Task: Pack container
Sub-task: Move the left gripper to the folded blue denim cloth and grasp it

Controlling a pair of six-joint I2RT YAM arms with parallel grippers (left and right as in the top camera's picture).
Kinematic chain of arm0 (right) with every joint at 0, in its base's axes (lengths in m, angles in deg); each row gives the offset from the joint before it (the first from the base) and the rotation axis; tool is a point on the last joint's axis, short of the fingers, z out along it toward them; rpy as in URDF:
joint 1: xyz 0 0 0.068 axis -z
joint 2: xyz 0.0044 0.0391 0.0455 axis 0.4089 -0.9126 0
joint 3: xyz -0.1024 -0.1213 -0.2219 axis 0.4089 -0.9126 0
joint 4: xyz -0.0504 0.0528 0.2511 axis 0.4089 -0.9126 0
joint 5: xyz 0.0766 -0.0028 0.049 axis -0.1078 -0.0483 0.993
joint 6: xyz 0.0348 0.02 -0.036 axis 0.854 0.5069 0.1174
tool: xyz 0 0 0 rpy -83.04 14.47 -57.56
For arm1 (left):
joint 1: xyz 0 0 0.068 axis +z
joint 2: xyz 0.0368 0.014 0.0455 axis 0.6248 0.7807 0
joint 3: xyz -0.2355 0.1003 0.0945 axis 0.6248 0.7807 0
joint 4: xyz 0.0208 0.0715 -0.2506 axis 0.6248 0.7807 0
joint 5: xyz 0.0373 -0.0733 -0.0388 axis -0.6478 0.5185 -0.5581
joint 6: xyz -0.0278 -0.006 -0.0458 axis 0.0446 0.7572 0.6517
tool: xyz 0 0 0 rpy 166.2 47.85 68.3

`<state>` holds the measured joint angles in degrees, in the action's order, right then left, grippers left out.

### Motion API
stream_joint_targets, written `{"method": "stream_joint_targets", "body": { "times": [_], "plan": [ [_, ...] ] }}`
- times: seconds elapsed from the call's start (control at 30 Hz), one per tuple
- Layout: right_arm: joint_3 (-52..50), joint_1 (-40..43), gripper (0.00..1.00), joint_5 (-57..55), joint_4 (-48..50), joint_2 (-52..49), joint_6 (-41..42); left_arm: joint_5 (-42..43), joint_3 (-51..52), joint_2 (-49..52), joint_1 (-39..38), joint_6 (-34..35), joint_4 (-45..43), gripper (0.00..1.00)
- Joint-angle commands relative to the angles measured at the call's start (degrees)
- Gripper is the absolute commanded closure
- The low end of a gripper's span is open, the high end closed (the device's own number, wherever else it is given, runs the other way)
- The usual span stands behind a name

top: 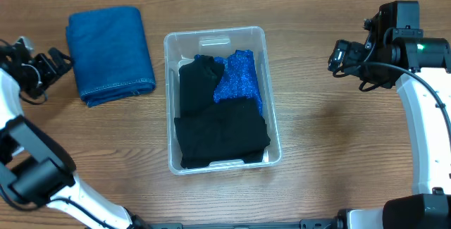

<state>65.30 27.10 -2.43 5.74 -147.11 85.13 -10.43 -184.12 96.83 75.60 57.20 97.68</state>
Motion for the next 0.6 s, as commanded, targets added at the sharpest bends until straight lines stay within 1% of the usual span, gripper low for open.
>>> {"method": "stream_joint_targets", "body": {
  "times": [0.0, 0.1, 0.2, 0.3, 0.33, 0.37, 0.4, 0.43, 0.47, 0.53, 0.57],
  "plan": [
    [0.1, 0.0, 0.00, -0.1, 0.1, 0.1, 0.2, 14.2, 0.2, 8.0, -1.5, -2.2, -5.7, 0.00],
    [0.1, 0.0, 0.00, -0.1, 0.1, 0.1, 0.2, 15.2, 0.2, 13.7, -3.5, 1.8, -12.3, 0.00],
    [0.1, 0.0, 0.00, -0.1, 0.1, 0.1, 0.0, 15.3, 0.2, 16.1, -5.4, 6.3, -16.6, 0.00],
    [0.1, 0.0, 0.00, -0.1, 0.1, 0.1, 0.0, 15.8, -0.1, 15.9, -8.2, 6.2, -17.0, 0.00],
    [0.1, 0.0, 0.00, -0.1, 0.1, 0.1, 0.0, 16.2, -0.2, 15.9, -8.9, 6.2, -17.0, 0.03],
    [0.1, 0.0, 0.00, -0.1, -0.3, 0.1, 0.0, 18.6, -0.4, 15.9, -9.8, 6.2, -17.1, 0.23],
    [0.1, 0.0, 0.00, -0.1, -0.4, 0.1, -0.2, 20.8, -0.7, 15.9, -10.2, 6.2, -17.0, 0.67],
    [0.1, 0.0, 0.00, -0.1, -0.5, 0.1, -0.7, 22.3, -1.0, 15.9, -10.3, 6.3, -16.9, 0.85],
    [0.1, 0.0, 0.00, -0.1, -0.8, 0.1, -1.2, 24.2, -1.4, 15.8, -10.2, 6.3, -16.4, 0.96],
    [0.1, 0.0, 0.00, -0.1, -1.5, 0.1, -1.5, 25.2, -1.8, 14.6, -9.9, 6.5, -13.9, 0.96],
    [0.1, 0.0, 0.00, -0.1, -1.7, 0.1, -1.5, 25.2, -1.8, 13.0, -9.7, 5.2, -12.0, 0.96]
  ]
}}
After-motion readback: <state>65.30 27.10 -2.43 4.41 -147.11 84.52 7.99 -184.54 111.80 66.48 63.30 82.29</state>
